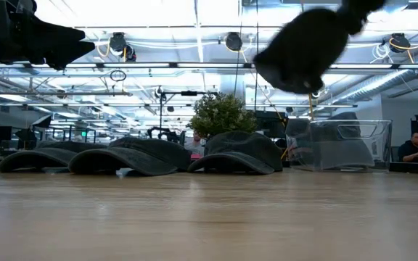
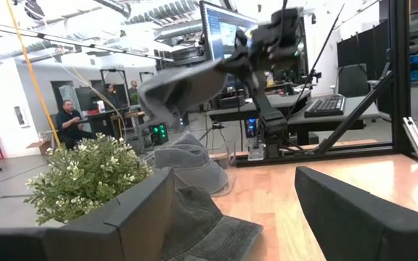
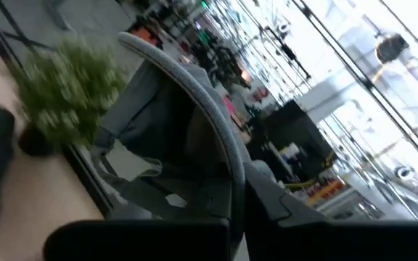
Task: Pick & Place hat
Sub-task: Put the gray cap into the top transparent bin
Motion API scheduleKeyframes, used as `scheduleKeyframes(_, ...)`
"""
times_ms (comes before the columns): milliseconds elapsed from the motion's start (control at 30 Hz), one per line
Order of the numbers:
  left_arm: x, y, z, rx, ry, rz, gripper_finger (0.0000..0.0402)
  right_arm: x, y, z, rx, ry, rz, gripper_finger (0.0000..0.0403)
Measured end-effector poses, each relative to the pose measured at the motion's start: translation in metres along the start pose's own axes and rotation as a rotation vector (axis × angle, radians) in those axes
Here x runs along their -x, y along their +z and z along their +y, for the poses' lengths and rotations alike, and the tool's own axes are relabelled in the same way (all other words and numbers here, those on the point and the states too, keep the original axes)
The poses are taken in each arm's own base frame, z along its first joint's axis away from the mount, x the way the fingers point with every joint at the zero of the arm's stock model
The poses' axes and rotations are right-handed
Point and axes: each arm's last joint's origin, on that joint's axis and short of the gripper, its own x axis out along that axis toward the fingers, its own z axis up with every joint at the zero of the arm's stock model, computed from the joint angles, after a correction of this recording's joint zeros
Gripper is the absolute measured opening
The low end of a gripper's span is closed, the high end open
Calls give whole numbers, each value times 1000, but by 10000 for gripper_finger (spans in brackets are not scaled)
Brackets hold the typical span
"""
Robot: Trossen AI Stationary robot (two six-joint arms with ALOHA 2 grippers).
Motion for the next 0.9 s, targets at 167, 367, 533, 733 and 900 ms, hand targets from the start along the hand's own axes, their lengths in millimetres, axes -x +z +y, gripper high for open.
scheduleKeyframes(167,0,0,0,0,0,0,294,-4,-32,7,19,-21,24,0)
scheduleKeyframes(367,0,0,0,0,0,0,294,-5,-22,-6,-164,13,-40,0)
scheduleKeyframes(533,0,0,0,0,0,0,294,-3,-11,-39,-416,36,-271,0)
scheduleKeyframes(733,0,0,0,0,0,0,294,-1,-1,-76,-486,20,-411,0)
scheduleKeyframes(900,0,0,0,0,0,0,294,2,26,-80,-521,312,-647,0)
